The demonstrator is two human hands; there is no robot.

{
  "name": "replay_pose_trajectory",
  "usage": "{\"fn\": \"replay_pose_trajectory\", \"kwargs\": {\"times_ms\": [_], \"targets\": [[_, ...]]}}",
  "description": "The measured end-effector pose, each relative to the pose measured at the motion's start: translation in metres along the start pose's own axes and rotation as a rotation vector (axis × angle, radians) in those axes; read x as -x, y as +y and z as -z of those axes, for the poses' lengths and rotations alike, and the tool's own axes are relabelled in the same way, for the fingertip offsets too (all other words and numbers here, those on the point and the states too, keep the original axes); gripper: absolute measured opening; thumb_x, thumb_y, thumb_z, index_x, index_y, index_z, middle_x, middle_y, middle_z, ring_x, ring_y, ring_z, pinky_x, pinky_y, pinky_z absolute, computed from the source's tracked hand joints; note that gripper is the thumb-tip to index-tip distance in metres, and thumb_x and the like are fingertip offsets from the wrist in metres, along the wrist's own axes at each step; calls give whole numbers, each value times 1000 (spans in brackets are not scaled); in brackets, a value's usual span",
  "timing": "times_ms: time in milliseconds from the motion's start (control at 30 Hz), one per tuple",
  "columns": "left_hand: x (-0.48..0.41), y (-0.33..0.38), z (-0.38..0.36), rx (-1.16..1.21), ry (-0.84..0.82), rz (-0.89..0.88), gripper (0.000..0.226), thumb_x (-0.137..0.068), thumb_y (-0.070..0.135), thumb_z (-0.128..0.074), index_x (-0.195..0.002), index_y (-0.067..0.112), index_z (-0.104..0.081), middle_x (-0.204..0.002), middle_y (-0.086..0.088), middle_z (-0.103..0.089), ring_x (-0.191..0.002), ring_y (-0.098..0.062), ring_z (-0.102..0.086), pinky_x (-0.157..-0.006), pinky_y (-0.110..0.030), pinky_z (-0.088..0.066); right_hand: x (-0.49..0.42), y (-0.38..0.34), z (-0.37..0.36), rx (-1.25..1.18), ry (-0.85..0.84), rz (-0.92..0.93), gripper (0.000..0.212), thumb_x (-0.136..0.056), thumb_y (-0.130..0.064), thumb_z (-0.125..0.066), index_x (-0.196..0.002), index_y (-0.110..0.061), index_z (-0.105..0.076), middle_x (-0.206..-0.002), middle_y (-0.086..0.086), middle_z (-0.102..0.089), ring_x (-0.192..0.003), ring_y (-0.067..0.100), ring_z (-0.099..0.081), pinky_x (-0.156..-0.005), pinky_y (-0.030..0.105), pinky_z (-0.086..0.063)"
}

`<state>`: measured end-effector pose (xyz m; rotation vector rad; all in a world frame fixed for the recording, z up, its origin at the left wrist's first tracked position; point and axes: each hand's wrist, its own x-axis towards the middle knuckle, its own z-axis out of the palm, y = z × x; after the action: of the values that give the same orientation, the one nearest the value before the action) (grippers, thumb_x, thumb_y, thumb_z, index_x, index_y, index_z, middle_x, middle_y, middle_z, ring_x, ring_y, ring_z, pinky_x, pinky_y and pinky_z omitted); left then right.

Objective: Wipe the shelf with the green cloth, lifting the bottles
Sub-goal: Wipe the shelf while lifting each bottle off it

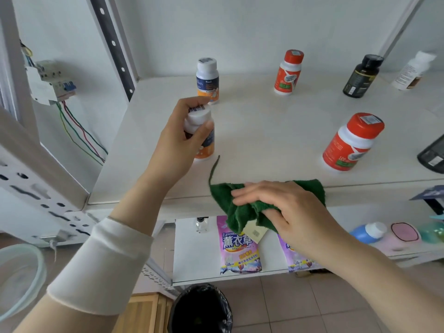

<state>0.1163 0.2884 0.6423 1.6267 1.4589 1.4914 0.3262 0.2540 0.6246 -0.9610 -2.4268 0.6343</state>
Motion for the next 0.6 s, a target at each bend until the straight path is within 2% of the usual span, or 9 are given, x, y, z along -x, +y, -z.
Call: {"fn": "replay_pose_trajectory", "kwargs": {"times_ms": [67, 133, 200, 267, 333, 400, 467, 533, 600], "targets": [[0, 1, -2, -7, 8, 2, 28, -91, 12, -51, -112, 30, -45, -87, 16, -55, -69, 8, -51, -71, -21, -48, 15, -3, 1, -103, 46, -50, 48, -71, 2, -44, -102, -28, -67, -110, -24, -63, -112, -10, -50, -93, 3, -32], [2, 3, -6, -33, 14, 9, 35, -91, 9, -50, -122, 25, -43, -93, 18, -54, -72, 14, -52, -72, -11, -44, 28, -3, 4, -277, 88, -131, 46, -78, 6, -47, -103, -27, -66, -110, -24, -64, -109, -14, -51, -91, -1, -32], [5, 6, -10, -75, 39, 29, 55, -91, 12, -52, -139, 22, -28, -122, 15, -48, -95, 24, -46, -84, -1, -36, 38, -4, 4, -408, 89, -194, 48, -82, 10, -48, -105, -29, -64, -111, -23, -65, -106, -14, -53, -89, 0, -35], [16, 17, -12, -175, 175, 13, 68, -89, 24, -55, -145, 17, -16, -145, 2, -33, -123, 16, -31, -95, 0, -26, 49, -3, 2, -549, 107, -220, 46, -82, 13, -49, -104, -26, -60, -109, -20, -68, -107, -10, -56, -92, 6, -38], [44, 33, -20, -202, 393, -53, 53, -87, 35, -52, -134, 19, -35, -139, -2, -44, -128, -2, -38, -102, -14, -30, 62, 2, 0, -712, 183, -270, 39, -83, 13, -49, -97, -22, -57, -109, -18, -68, -108, -4, -58, -96, 16, -43], [97, 52, -45, -100, 468, -102, 17, -84, 34, -51, -101, 29, -49, -102, 11, -60, -97, 2, -54, -87, -17, -41, 77, 10, -2, -823, 265, -337, 32, -84, 11, -51, -94, -19, -58, -110, -20, -68, -109, 0, -59, -98, 23, -45], [151, 67, -80, 8, 315, 49, 11, -77, 40, -53, -81, 31, -48, -77, 14, -58, -76, 0, -56, -72, -12, -42, 93, 20, -5, -882, 320, -369, 32, -84, 8, -53, -94, -21, -63, -111, -22, -67, -109, -1, -59, -99, 22, -45], [184, 65, -115, 18, 111, 299, 26, -68, 52, -57, -81, 30, -51, -80, 14, -61, -78, -1, -58, -71, -9, -43, 110, 28, -7, -822, 331, -323, 30, -84, 0, -57, -96, -25, -67, -112, -22, -66, -111, -2, -57, -98, 17, -42], [194, 54, -140, 118, -2, 514, 38, -68, 56, -62, -89, 26, -56, -87, 11, -65, -82, 1, -63, -75, -12, -48, 128, 34, -9, -781, 286, -276, 29, -83, -9, -55, -101, -30, -66, -113, -26, -64, -113, -6, -54, -95, 9, -38]]}}
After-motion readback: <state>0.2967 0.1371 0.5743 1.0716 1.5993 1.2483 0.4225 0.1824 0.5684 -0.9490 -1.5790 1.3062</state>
